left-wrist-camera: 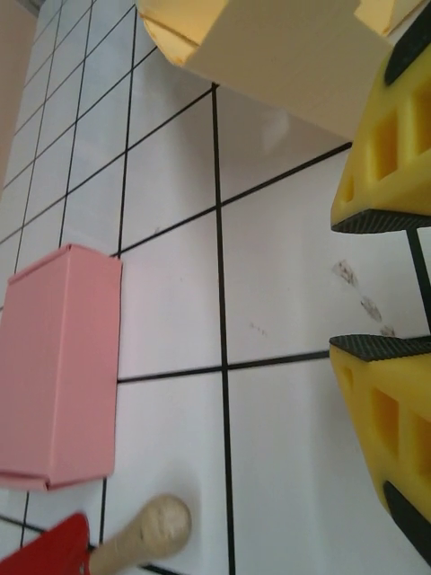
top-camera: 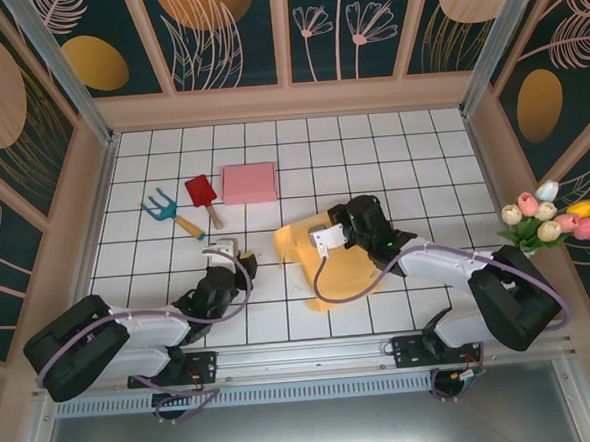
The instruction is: Fold the paper box
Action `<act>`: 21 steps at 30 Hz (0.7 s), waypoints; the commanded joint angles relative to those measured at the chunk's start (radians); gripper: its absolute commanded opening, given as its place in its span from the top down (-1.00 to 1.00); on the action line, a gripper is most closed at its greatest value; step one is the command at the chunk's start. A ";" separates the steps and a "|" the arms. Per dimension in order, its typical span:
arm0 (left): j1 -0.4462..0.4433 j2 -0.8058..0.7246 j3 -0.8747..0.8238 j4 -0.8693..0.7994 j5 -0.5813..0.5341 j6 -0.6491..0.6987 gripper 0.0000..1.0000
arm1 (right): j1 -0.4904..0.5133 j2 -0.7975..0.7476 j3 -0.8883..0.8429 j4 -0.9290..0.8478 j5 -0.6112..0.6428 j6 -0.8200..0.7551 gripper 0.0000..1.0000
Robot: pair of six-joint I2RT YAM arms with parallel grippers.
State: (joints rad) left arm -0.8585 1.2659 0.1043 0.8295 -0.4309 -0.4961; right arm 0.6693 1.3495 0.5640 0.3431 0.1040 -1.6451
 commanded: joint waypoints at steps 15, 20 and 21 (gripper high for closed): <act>0.000 0.234 0.016 0.347 0.334 0.111 0.11 | -0.004 -0.050 -0.065 0.053 -0.050 -0.079 1.00; 0.000 0.250 0.028 0.347 0.352 0.109 0.10 | -0.003 -0.049 -0.073 0.063 -0.060 -0.073 1.00; 0.000 0.254 0.032 0.347 0.356 0.110 0.09 | -0.003 -0.048 -0.073 0.066 -0.061 -0.071 1.00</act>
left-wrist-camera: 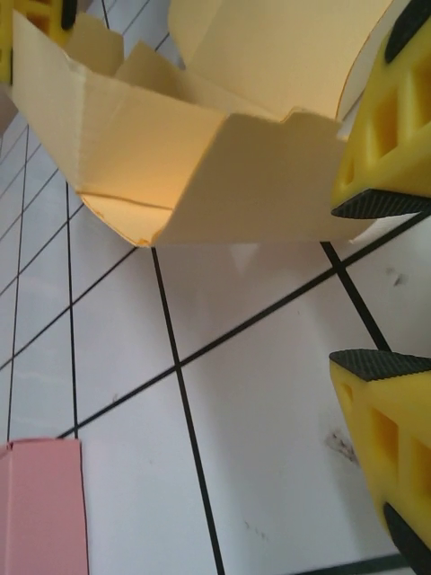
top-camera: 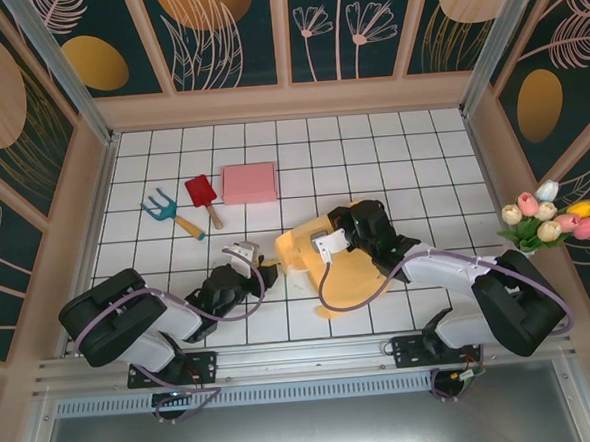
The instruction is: Fold the paper box
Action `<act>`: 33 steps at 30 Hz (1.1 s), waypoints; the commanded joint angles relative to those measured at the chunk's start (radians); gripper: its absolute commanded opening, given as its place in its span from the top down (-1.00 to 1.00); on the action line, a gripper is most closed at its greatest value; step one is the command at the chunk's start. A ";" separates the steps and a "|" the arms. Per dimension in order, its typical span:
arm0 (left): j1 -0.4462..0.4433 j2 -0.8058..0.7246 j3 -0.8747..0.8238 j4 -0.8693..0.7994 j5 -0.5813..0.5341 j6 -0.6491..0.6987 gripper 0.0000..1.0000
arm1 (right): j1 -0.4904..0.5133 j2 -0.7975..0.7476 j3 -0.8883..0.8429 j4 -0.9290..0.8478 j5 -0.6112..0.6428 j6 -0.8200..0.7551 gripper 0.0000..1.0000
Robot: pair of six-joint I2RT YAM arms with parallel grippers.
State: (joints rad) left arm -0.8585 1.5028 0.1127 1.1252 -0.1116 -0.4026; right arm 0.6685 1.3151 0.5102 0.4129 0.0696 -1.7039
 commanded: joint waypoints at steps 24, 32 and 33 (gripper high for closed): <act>-0.015 0.165 0.137 0.094 0.148 -0.107 0.10 | 0.000 0.001 -0.004 -0.048 -0.024 0.005 1.00; -0.028 0.198 0.156 0.129 0.191 -0.136 0.17 | 0.002 -0.001 -0.007 -0.041 -0.018 0.010 1.00; -0.031 0.201 0.158 0.136 0.195 -0.139 0.18 | 0.001 -0.001 -0.007 -0.042 -0.015 0.011 1.00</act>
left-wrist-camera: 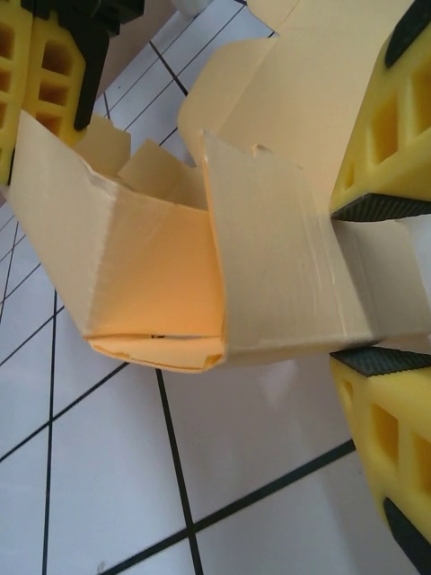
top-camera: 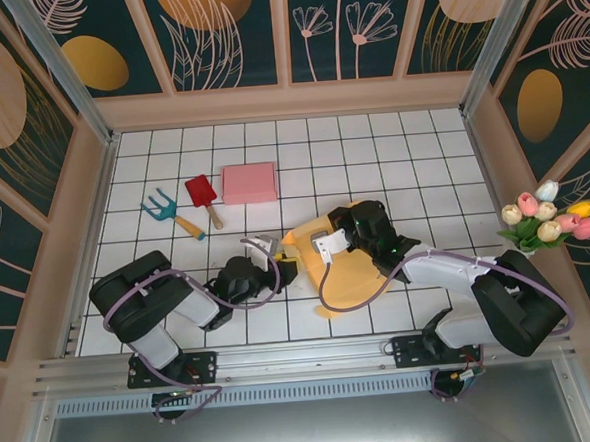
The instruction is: Fold the paper box
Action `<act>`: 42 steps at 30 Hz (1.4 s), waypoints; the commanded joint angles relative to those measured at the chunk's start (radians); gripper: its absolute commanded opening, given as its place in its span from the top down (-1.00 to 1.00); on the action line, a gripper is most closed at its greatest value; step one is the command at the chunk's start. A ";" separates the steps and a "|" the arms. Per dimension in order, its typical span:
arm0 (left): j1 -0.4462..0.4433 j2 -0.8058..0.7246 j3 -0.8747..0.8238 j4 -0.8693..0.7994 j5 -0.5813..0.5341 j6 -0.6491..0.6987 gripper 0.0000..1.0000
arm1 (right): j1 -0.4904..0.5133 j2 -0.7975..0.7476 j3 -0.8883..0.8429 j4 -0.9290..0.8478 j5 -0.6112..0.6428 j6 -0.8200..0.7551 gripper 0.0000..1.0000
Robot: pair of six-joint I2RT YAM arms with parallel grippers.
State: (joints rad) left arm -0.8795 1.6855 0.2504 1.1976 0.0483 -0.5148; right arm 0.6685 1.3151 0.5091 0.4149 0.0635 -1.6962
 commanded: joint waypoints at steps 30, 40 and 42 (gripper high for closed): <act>-0.039 0.106 0.146 -0.060 -0.112 -0.088 0.11 | 0.071 -0.020 -0.072 0.083 0.026 0.007 1.00; -0.039 0.121 0.183 -0.136 -0.279 -0.082 0.05 | 0.101 -0.009 -0.088 0.059 0.070 -0.010 1.00; -0.039 0.126 0.194 -0.143 -0.313 -0.072 0.05 | 0.107 -0.003 -0.092 0.058 0.073 -0.003 1.00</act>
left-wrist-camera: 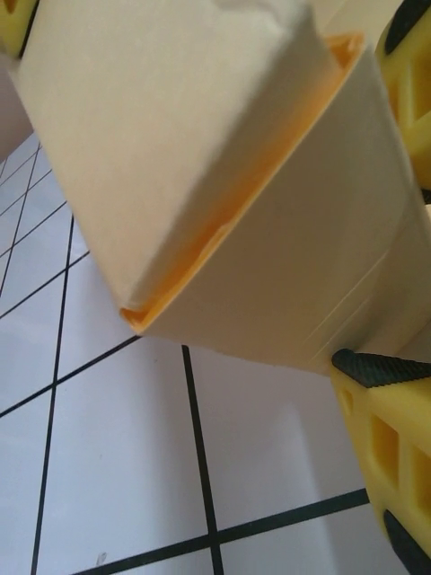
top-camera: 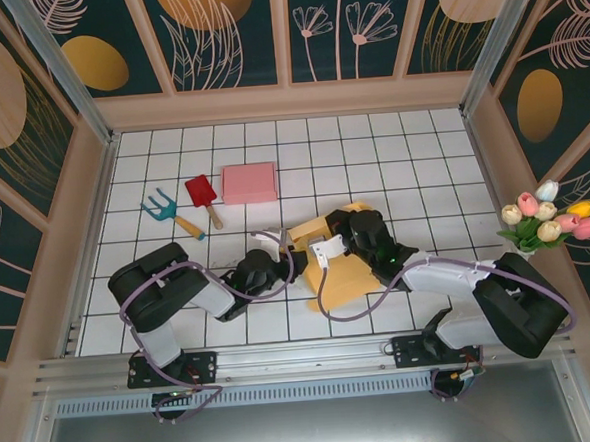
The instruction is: Fold the paper box
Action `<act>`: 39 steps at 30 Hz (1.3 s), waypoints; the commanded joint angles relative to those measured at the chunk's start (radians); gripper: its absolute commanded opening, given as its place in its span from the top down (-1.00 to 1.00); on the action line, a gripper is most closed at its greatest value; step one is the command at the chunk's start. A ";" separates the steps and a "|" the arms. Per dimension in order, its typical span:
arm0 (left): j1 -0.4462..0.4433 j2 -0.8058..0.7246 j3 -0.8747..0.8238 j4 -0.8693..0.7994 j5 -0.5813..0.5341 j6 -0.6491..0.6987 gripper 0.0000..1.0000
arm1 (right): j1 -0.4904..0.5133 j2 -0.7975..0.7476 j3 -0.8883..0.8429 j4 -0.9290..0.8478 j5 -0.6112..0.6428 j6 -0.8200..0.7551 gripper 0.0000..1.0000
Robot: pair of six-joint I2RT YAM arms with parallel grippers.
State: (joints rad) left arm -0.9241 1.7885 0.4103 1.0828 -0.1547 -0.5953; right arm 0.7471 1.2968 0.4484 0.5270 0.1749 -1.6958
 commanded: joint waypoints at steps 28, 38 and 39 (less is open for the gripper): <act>0.007 0.036 0.112 -0.248 -0.669 0.003 0.90 | 0.067 0.141 -0.005 0.001 -0.005 0.166 1.00; 0.007 0.058 0.102 -0.170 -0.617 0.090 0.87 | 0.086 0.092 0.017 -0.019 -0.060 0.325 0.61; 0.007 0.054 0.095 -0.160 -0.611 0.102 0.87 | 0.086 0.075 0.017 -0.026 -0.071 0.341 0.53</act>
State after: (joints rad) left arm -0.9470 1.8282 0.5251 0.8944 -0.6914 -0.5121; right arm 0.8238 1.4094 0.4744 0.6151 0.1772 -1.4345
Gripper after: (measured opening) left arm 0.095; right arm 0.213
